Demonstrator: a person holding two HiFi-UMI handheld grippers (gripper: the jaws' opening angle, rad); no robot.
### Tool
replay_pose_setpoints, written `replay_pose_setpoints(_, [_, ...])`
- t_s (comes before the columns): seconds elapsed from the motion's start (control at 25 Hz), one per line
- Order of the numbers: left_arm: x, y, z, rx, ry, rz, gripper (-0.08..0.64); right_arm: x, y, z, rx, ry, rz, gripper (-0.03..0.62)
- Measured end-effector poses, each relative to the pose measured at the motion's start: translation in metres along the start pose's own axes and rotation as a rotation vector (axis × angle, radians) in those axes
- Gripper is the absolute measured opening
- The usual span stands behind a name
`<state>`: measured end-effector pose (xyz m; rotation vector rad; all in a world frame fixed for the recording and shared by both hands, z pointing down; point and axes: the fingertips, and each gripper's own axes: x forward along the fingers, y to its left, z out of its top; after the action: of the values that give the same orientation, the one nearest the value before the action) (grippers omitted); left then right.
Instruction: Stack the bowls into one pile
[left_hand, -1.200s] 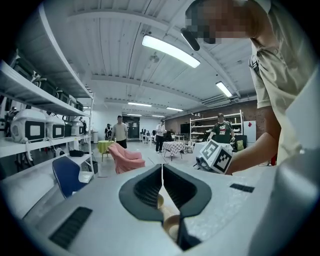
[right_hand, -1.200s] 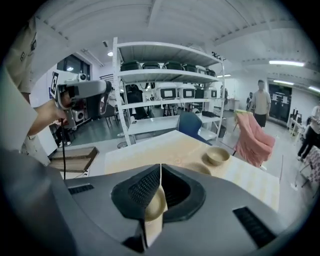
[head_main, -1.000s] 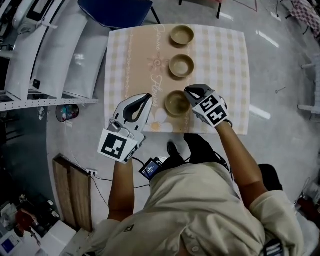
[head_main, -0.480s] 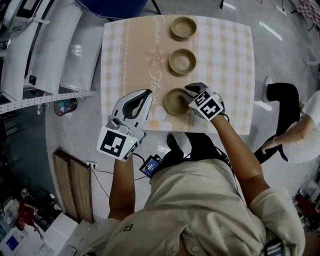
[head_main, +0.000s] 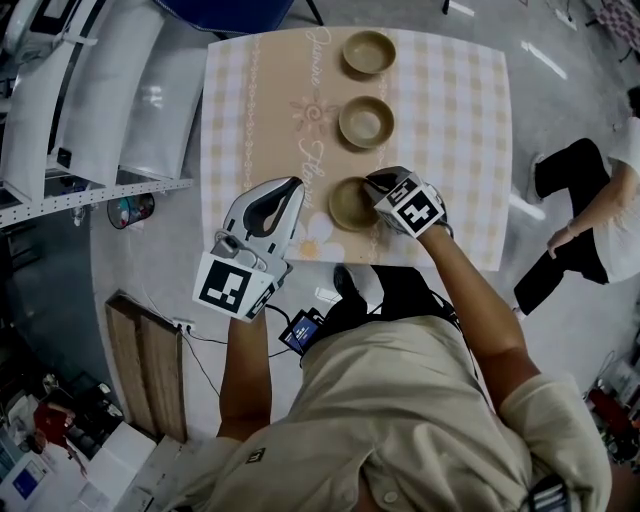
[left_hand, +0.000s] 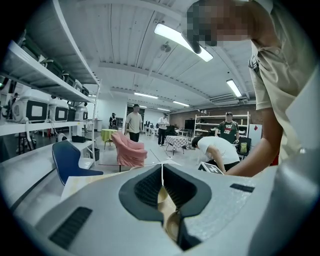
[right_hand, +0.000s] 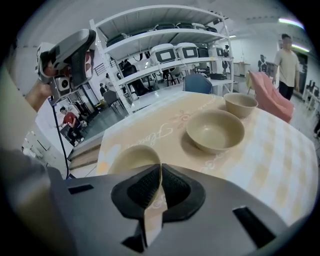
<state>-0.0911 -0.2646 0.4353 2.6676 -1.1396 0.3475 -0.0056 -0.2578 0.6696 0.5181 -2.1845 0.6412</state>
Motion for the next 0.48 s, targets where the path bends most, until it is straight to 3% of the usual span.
replay_pose_setpoints(0.48, [-0.004,0.005,0.012,0.004,-0.016,0.022,0.015,-0.049,-0.023,0.068,-0.038,-0.116,-0.043,0.015])
